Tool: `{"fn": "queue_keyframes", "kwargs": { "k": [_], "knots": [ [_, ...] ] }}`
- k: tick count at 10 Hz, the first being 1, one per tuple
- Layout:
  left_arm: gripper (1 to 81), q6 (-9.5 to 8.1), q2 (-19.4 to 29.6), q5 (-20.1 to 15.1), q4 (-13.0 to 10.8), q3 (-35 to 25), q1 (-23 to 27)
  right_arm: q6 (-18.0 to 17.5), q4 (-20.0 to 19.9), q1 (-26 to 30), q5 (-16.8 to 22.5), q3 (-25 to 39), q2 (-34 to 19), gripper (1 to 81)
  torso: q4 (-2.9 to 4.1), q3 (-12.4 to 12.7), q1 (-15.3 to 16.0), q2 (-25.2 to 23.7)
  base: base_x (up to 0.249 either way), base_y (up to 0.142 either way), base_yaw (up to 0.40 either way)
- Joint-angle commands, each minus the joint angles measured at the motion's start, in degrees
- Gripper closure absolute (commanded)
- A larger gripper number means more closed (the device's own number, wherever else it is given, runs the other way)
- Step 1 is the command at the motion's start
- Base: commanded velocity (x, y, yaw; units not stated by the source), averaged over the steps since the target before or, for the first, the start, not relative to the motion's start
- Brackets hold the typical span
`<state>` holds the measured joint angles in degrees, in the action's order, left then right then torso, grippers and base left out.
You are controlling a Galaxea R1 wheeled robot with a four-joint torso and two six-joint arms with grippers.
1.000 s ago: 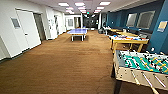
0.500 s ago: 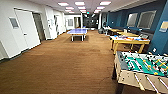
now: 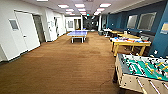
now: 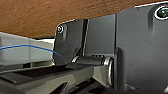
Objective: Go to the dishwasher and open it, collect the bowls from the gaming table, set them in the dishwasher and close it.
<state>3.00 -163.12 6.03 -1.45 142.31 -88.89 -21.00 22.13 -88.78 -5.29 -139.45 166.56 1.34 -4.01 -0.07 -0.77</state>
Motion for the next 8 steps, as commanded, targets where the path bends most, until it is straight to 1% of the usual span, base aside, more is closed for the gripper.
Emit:
{"fn": "queue_keyframes", "kwargs": {
  "k": [1, 8],
  "knots": [
    [1.0, 0.08, 0.42, -2.87, 0.31, -0.63, 2.89, 0.17, 0.73, 3.13, 2.39, 0.42, -0.59, 1.0, 0.00, 0.00, 0.07, 0.00, 0.165, 0.000, 0.000],
    [1.0, 0.08, 0.16, -2.87, 0.31, -0.63, 2.89, 0.70, 0.64, 3.04, 2.39, -0.02, -0.42, 1.0, 0.00, -0.02, 0.15, 0.05, 0.165, 0.000, 0.000]
  ]
}}
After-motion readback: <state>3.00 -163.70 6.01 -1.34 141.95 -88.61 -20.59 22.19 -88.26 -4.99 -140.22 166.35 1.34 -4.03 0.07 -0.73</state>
